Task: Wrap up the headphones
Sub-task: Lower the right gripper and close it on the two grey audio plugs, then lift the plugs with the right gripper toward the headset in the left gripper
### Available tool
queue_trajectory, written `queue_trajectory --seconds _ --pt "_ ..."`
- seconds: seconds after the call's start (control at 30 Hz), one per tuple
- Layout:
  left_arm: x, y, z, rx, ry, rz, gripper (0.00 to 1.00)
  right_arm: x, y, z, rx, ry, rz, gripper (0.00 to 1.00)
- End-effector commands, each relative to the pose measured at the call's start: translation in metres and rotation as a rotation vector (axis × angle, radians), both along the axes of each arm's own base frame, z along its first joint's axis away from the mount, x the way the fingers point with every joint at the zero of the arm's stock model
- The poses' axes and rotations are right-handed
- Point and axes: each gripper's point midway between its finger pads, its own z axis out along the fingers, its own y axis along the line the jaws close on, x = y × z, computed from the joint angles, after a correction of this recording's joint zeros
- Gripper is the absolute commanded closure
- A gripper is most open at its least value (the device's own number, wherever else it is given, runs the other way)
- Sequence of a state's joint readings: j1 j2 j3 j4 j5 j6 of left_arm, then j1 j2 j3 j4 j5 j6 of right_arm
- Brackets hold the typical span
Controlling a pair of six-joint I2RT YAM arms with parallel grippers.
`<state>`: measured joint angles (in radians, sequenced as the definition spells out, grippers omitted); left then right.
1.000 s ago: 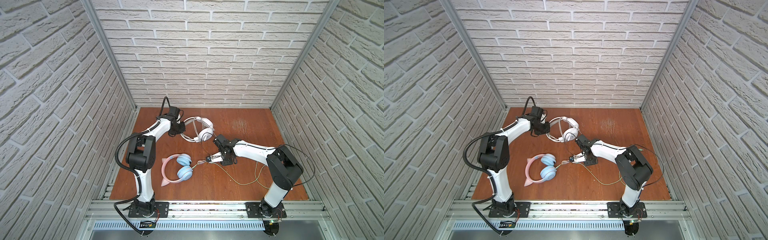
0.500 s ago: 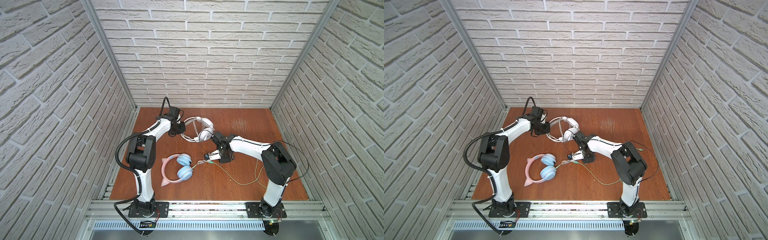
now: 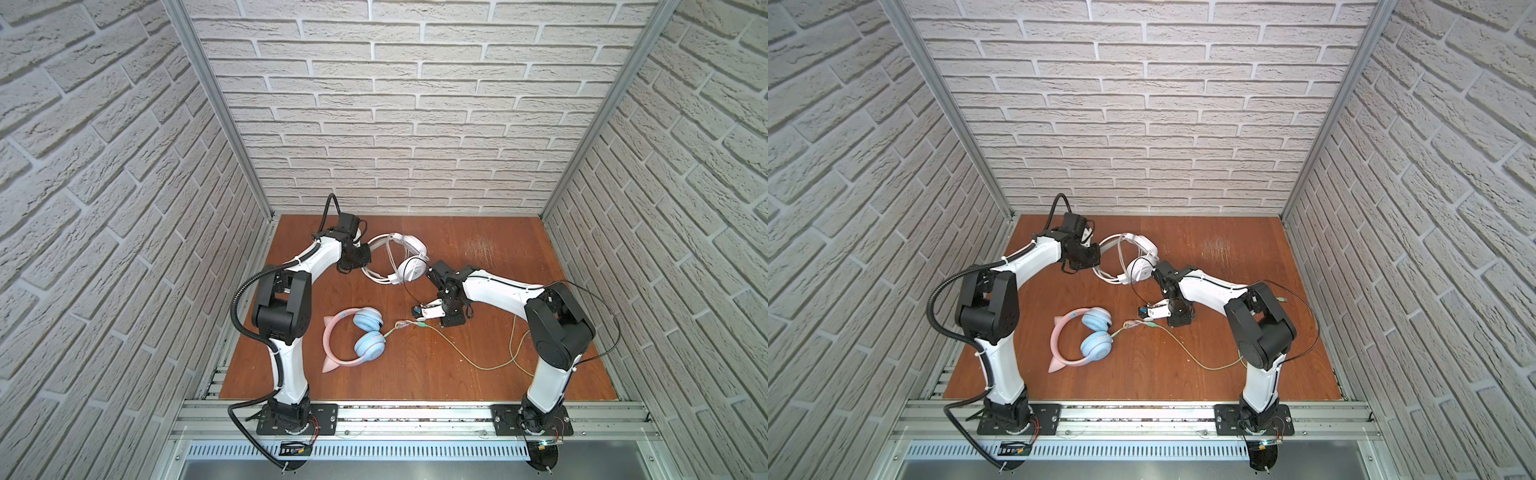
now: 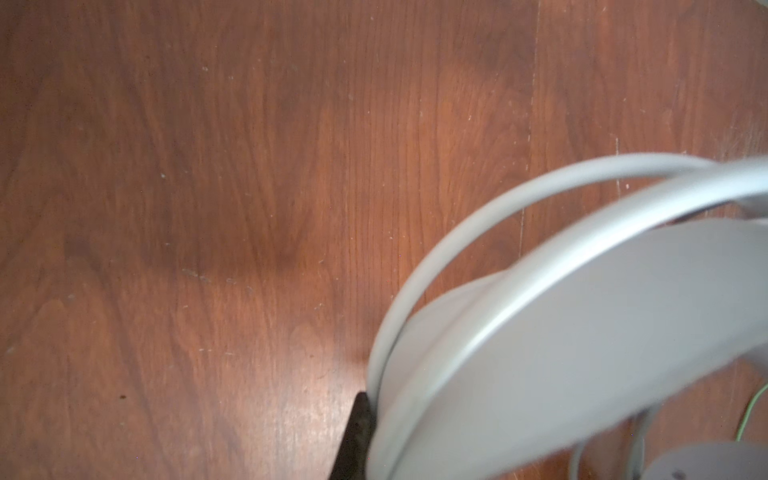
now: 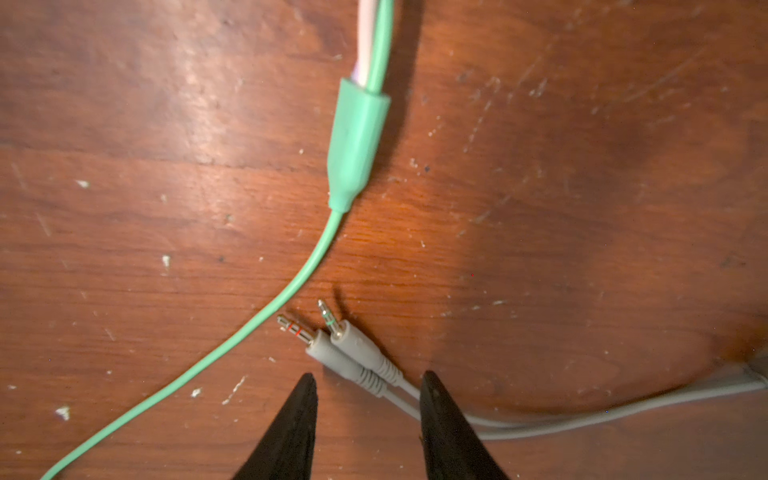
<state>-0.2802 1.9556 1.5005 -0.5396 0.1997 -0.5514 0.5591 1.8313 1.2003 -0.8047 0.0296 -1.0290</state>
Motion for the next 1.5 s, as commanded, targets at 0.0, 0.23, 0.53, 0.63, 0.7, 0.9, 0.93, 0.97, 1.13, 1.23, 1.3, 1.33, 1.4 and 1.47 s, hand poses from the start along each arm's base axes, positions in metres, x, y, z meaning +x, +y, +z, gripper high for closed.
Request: queue_trajectory --seconds 0.0,0.23,0.53,0.63,0.7,0.9,0.93,0.97,1.13,1.23,1.3,1.33,1.4,1.47 --pt "0.01 -0.007 0.008 -0.053 -0.039 -0.004 1.0 -0.001 -0.002 0.003 0.002 -0.004 -0.001 0.57" --pt "0.009 -0.006 0.009 -0.047 -0.035 -0.007 1.0 -0.003 -0.01 -0.017 -0.069 0.046 0.0 0.59" --pt "0.008 -0.007 0.008 -0.044 -0.03 -0.009 1.0 -0.01 -0.013 -0.028 -0.08 0.08 -0.008 0.79" --pt "0.008 -0.006 0.01 -0.046 -0.032 -0.007 1.0 -0.009 -0.01 -0.029 -0.065 0.072 -0.01 0.93" --pt "0.008 -0.006 0.011 -0.045 -0.033 -0.003 1.0 -0.009 -0.008 -0.028 -0.056 0.059 -0.01 0.95" --pt "0.009 -0.008 0.013 -0.058 -0.037 0.013 1.0 -0.01 0.012 -0.006 0.091 0.013 -0.027 0.95" --pt "0.01 -0.009 0.014 -0.062 -0.041 0.017 1.0 -0.01 0.017 0.002 0.128 0.007 -0.03 0.95" --pt "0.011 -0.01 0.014 -0.066 -0.043 0.021 1.0 -0.011 0.023 0.01 0.166 0.005 -0.031 0.95" --pt "0.015 -0.019 0.018 -0.086 -0.052 0.031 1.0 -0.016 0.048 0.047 0.322 0.006 -0.04 0.95" --pt "0.016 -0.025 0.017 -0.082 -0.044 0.04 1.0 -0.02 0.061 0.068 0.409 0.034 -0.056 0.95" --pt "0.016 -0.029 0.016 -0.079 -0.041 0.043 1.0 -0.024 0.071 0.081 0.47 0.057 -0.058 0.95" --pt "0.017 -0.031 0.015 -0.077 -0.037 0.044 1.0 -0.025 0.075 0.087 0.497 0.061 -0.055 0.95" --pt "0.018 -0.035 0.015 -0.077 -0.037 0.048 1.0 -0.026 0.084 0.099 0.561 0.062 -0.054 0.95" --pt "0.019 -0.039 0.015 -0.082 -0.037 0.054 1.0 -0.029 0.093 0.11 0.628 0.072 -0.044 0.95"
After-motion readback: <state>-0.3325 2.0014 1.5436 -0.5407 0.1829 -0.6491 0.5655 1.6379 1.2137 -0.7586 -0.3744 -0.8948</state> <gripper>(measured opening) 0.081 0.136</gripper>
